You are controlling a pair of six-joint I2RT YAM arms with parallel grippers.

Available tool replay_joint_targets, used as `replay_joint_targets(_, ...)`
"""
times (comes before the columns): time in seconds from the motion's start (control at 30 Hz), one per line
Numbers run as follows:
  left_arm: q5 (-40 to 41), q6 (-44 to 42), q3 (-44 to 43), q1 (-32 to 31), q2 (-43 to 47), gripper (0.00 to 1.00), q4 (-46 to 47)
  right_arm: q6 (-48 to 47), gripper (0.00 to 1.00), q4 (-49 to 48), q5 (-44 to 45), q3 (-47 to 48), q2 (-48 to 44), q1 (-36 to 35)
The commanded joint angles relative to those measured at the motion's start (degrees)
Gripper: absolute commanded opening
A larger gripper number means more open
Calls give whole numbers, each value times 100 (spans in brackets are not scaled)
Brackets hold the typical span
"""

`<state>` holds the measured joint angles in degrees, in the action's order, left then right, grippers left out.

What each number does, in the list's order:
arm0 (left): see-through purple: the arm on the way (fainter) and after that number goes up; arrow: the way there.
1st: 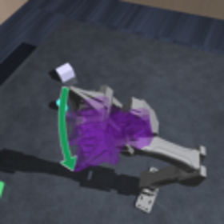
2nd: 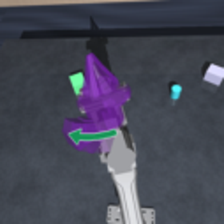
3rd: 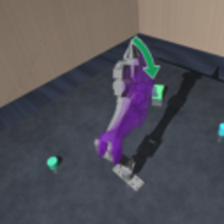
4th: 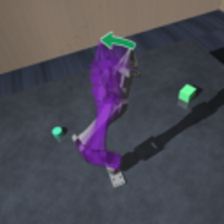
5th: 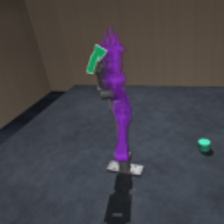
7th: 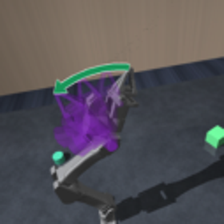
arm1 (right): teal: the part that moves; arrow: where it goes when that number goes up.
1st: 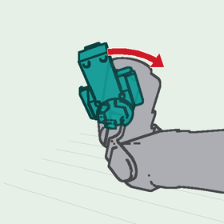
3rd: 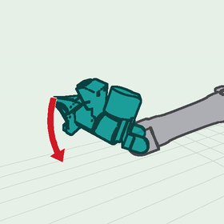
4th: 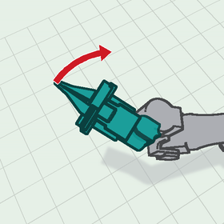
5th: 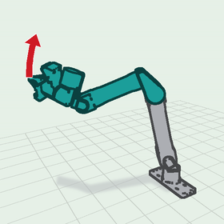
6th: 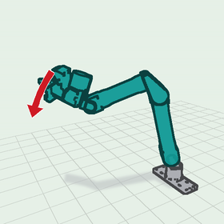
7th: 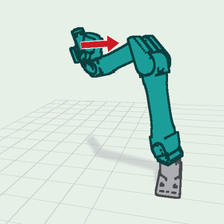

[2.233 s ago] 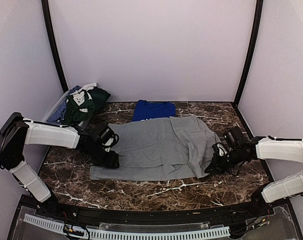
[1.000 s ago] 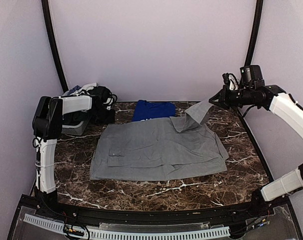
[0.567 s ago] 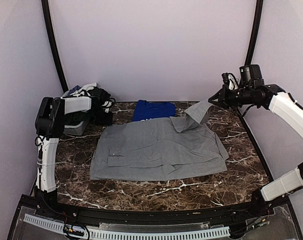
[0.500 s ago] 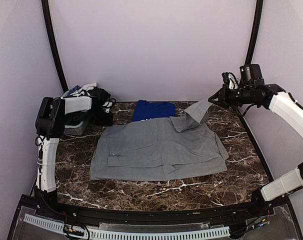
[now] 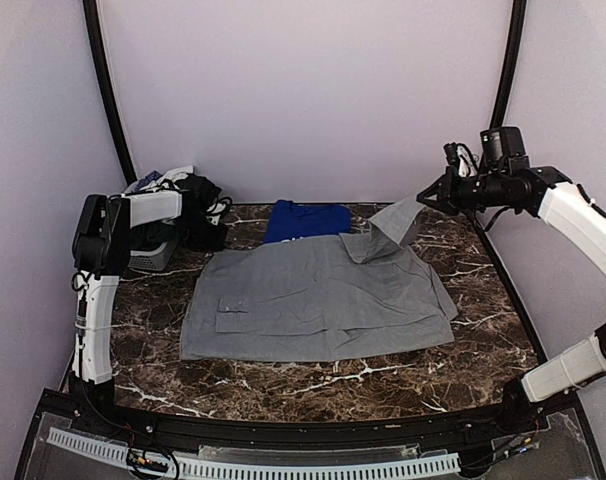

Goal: Fold and stack the mixed laundry pile
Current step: Pick up the 1/3-folded shirt from the center of the board, then fold the 1/3-folded shirt at the center of the board.

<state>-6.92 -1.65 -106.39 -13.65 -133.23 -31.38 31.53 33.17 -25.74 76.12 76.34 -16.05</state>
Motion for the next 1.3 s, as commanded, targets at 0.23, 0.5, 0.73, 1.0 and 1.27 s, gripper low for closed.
replay_joint_targets(0.23,-122,129,216,17,907,0,64,-122,0,200,10,575,-274,76)
replay_joint_targets(0.5,132,139,1041,13,1960,0,391,-55,0,503,104,422,-757,76)
replay_joint_targets(0.73,-199,-114,2144,-16,2952,0,443,164,0,918,143,139,-1461,77)
replay_joint_targets(1.0,-175,-683,3505,-216,4090,0,676,491,0,1584,208,-202,-2398,76)
replay_joint_targets(1.27,199,-1244,4235,-804,4412,0,546,733,0,2357,196,-374,-3304,67)
